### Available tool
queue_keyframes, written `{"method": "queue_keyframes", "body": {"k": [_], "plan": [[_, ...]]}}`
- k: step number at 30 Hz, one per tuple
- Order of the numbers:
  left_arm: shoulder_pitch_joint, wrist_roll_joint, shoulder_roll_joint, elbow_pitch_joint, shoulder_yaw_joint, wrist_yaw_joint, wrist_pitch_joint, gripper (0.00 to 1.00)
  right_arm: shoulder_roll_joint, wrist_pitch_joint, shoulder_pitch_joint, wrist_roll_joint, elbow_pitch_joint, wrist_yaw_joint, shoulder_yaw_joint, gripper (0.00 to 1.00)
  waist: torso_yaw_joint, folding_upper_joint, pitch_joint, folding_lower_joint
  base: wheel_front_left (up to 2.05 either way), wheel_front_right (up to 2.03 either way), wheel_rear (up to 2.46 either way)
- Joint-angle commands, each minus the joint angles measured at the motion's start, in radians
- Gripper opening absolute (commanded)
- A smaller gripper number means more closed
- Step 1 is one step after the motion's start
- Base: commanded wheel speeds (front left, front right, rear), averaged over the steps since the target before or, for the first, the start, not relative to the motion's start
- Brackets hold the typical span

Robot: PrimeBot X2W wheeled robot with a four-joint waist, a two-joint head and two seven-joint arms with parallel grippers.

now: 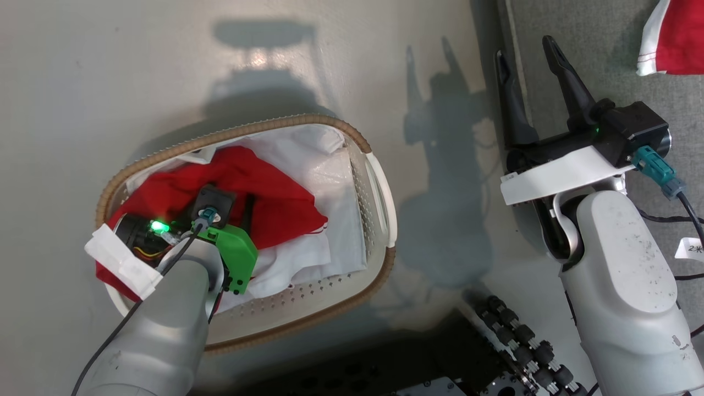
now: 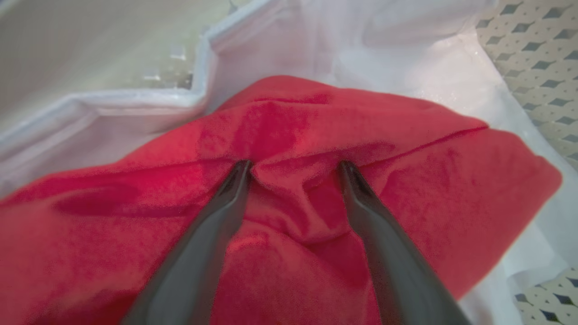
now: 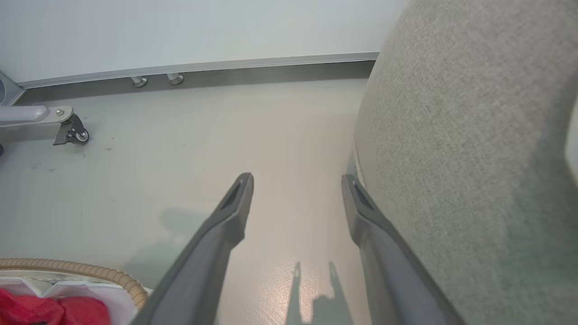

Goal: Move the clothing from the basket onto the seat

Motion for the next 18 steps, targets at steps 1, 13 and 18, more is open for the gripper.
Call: {"method": "queue_keyframes", "body": {"k": [1,13,18], "plan": [[-0.025,0.008,0.0,0.022,-0.006,0.004,0.001,1.0,0.0,-0.002,-0.013,0.004,-0.006,-0.001,0.0,1.0,-0.019,0.0,0.035,-0.0001,0.0,0.0,0.0],[-0.032,0.006,-0.025,0.099,-0.079,-0.041,0.023,0.0,-0.001,-0.002,-0.016,-0.007,0.007,-0.001,-0.003,1.0,-0.006,0.0,0.02,-0.0001,0.0,0.0,0.0],[-0.017,-0.021,-0.027,0.095,-0.092,-0.05,0.008,0.0,-0.001,-0.002,-0.009,0.004,0.019,-0.001,-0.002,1.0,-0.001,0.0,-0.031,-0.0001,0.0,0.0,0.0]]}}
